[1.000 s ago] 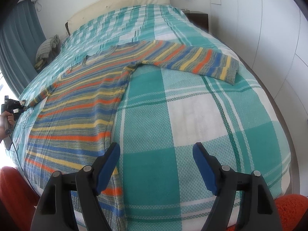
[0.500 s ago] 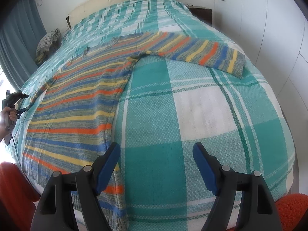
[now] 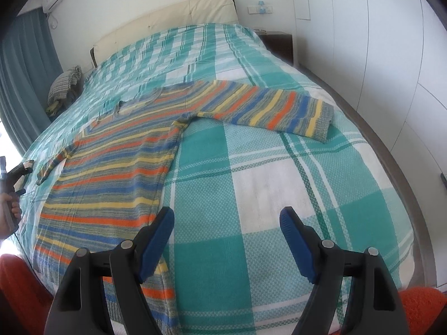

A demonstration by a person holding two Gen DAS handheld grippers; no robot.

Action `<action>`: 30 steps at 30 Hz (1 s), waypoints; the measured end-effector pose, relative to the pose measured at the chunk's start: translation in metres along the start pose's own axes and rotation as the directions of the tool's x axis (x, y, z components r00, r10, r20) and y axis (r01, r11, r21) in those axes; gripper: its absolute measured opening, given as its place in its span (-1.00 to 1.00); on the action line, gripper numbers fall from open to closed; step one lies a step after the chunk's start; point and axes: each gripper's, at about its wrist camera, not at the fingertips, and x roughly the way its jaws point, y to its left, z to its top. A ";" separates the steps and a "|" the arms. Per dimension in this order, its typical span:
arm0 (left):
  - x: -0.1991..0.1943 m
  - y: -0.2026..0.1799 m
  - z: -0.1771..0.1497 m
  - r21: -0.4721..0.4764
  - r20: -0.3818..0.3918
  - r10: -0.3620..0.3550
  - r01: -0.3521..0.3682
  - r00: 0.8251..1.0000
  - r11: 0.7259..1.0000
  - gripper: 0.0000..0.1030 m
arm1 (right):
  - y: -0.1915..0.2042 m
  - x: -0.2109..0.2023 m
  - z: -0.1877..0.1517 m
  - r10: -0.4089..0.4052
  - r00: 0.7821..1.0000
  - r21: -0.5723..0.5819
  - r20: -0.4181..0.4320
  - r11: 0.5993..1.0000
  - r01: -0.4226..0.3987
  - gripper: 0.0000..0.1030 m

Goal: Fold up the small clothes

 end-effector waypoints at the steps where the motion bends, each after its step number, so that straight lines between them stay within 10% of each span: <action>1: -0.001 -0.003 -0.009 0.029 0.011 -0.002 0.002 1.000 1.000 0.97 | -0.004 0.002 0.006 -0.025 1.000 0.002 0.014 1.000 0.025 0.69; 6: 0.040 -0.030 -0.034 0.197 -0.066 0.003 0.010 0.998 0.980 1.00 | -0.022 0.033 0.033 -0.130 0.987 -0.002 0.090 0.991 0.130 0.70; 10: 0.057 -0.052 -0.047 0.335 -0.064 0.149 -0.120 0.987 0.935 0.99 | -0.037 0.085 0.015 -0.160 0.985 0.016 -0.067 0.987 0.161 0.76; 30: 0.057 -0.041 -0.048 0.295 -0.077 0.103 -0.076 0.992 0.953 0.99 | -0.032 0.091 0.002 -0.159 0.987 -0.019 -0.006 0.987 0.158 1.00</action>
